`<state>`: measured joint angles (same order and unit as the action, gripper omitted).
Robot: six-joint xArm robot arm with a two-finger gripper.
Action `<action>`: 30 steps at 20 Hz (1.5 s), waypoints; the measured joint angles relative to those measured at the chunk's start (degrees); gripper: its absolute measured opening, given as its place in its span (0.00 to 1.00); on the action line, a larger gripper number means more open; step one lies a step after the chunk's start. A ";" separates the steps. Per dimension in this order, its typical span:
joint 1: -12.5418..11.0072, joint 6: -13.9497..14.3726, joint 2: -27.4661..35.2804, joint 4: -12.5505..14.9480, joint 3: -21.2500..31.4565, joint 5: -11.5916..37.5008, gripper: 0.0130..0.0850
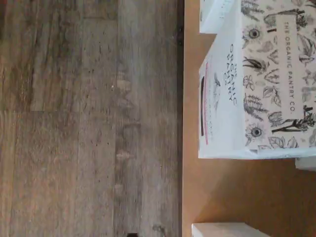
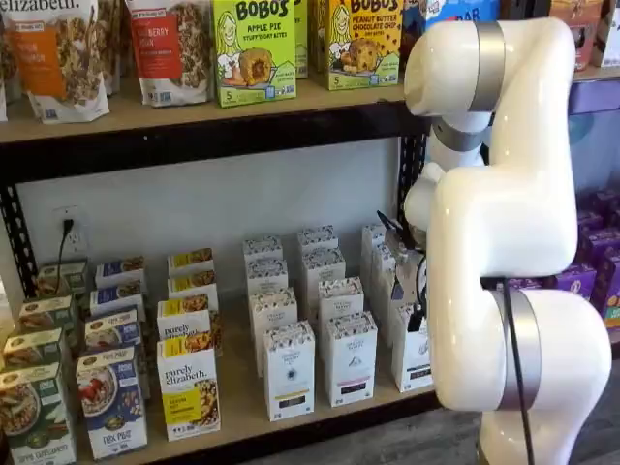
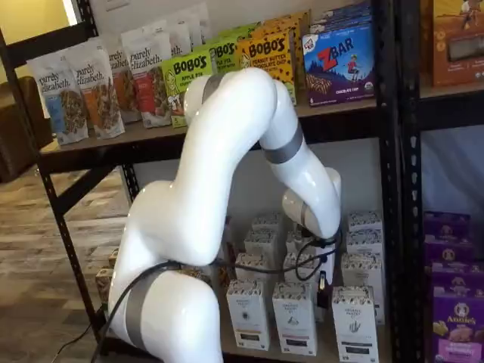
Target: Pick up the white box with a green strip in the middle, on the bottom shelf, the sixth box from the left
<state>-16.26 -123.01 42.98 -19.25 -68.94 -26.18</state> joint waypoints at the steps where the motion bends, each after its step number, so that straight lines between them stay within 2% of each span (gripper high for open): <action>1: 0.01 2.19 0.29 2.36 -0.84 -1.36 1.00; 2: 0.24 5.96 1.12 6.27 -2.88 -3.84 1.00; 4: 0.77 8.74 2.19 8.72 -5.08 -5.95 1.00; 7: 1.31 9.55 3.22 8.95 -6.72 -6.48 1.00; 12: 1.76 12.84 5.58 12.33 -8.59 -3.13 1.00; 19: 0.50 14.22 10.30 15.32 -14.06 -2.38 1.00; 23: -0.47 15.45 12.84 17.84 -17.17 -2.85 1.00; 30: -0.77 20.46 16.44 24.00 -21.00 -3.67 1.00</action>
<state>-17.03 -102.55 59.41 4.75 -89.94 -29.85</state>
